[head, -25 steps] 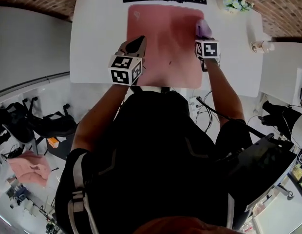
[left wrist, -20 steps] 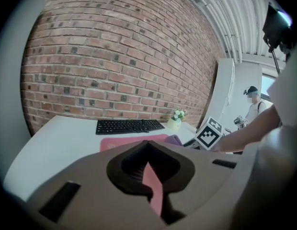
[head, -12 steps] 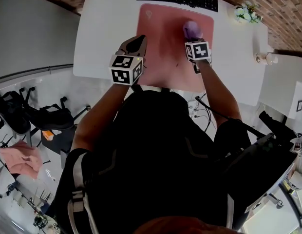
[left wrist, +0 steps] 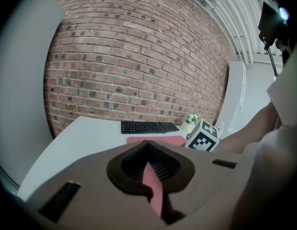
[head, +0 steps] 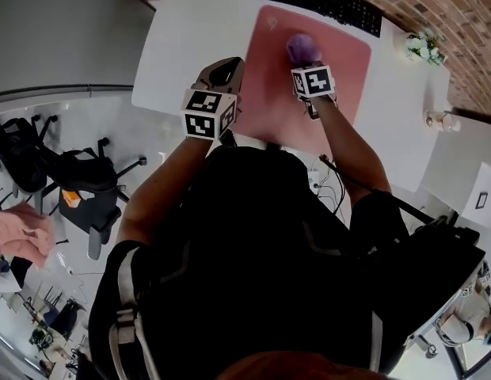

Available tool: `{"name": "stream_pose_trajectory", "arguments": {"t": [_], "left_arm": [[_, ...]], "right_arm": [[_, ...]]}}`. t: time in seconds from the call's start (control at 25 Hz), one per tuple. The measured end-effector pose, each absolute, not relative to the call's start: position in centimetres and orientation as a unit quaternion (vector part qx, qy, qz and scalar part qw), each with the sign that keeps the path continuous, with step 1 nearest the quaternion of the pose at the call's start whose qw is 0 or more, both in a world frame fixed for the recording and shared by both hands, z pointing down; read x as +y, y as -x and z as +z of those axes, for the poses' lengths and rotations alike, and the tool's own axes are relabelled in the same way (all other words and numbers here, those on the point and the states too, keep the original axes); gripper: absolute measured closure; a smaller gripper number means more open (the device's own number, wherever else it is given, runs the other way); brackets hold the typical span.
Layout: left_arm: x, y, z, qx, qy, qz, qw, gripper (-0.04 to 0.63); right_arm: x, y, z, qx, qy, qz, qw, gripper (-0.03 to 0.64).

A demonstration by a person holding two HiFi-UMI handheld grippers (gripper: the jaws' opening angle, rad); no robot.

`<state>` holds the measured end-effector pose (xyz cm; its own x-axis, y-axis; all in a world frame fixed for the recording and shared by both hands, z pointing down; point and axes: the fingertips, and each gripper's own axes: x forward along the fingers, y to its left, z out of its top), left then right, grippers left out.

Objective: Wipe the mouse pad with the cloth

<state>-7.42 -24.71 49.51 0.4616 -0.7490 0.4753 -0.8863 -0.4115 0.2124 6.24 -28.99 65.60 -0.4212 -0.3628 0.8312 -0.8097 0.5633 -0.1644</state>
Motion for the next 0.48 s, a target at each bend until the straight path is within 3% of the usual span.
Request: {"name": "stream_pose_trajectory", "arguments": {"t": [0.48], "left_arm": [[-24.1, 11.8, 49.0, -0.53, -0.805, 0.139, 0.229, 0.592]], "right_arm": [[-29.6, 0.6, 65.5, -0.811, -0.318, 0.286, 0.399, 0.558]]}}
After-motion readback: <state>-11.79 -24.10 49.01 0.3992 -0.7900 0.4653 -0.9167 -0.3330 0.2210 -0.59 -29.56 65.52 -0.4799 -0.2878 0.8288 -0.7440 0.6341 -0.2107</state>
